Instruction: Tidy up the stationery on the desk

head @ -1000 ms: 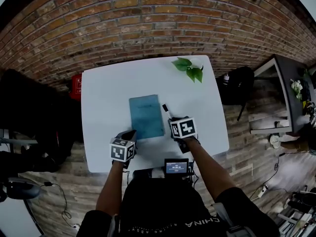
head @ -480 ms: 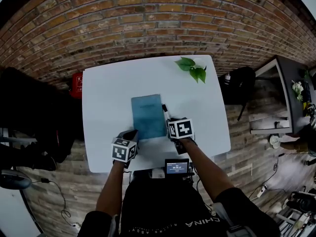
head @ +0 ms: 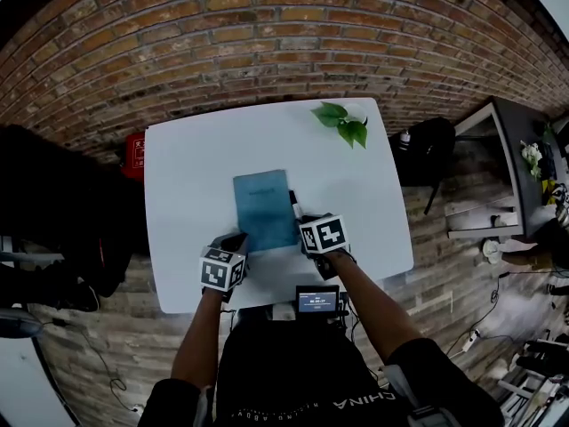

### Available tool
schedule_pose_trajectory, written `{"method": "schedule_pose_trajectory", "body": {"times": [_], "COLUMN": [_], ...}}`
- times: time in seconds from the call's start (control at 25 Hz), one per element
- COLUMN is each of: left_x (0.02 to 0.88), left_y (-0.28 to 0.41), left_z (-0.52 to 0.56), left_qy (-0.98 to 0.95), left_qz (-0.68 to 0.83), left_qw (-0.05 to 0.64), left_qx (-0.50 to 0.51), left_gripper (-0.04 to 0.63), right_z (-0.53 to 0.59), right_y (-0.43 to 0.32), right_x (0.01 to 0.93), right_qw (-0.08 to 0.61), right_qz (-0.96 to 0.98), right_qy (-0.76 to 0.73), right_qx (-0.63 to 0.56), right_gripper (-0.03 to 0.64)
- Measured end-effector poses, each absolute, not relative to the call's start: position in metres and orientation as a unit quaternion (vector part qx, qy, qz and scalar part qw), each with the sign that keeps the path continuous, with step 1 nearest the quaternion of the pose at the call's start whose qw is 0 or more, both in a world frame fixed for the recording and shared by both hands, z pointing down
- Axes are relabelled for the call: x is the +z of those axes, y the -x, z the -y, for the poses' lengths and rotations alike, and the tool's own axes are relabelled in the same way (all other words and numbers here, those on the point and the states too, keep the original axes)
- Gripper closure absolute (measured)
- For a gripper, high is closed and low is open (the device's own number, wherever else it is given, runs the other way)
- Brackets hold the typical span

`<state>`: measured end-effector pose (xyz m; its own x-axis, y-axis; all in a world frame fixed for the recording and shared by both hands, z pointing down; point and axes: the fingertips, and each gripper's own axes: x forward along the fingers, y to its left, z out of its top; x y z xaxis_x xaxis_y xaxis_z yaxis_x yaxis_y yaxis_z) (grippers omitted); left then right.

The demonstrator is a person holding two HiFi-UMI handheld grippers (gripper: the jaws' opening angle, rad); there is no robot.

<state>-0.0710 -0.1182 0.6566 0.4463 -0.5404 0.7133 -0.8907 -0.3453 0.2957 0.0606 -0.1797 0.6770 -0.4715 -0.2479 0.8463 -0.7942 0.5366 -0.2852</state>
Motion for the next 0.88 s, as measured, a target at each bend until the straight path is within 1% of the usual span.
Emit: {"method": "schedule_pose_trajectory", "body": {"times": [0.4, 0.88], "left_x": [0.656, 0.655], "left_y": [0.071, 0.063], "left_z": [0.114, 0.110], "left_qy": [-0.780, -0.783], "left_qz": [0.457, 0.454], "left_qw": [0.341, 0.334], "left_qx": [0.259, 0.263], "left_gripper": [0.584, 0.584], "right_z": [0.165, 0.164], "right_y": [-0.057, -0.071], "right_x": [0.668, 0.666], "right_qw": [0.378, 0.370], "right_qz": [0.808, 0.815], "right_qy": [-0.291, -0.299], "right_qx": [0.347, 0.331], "right_gripper": [0.523, 0.528]}}
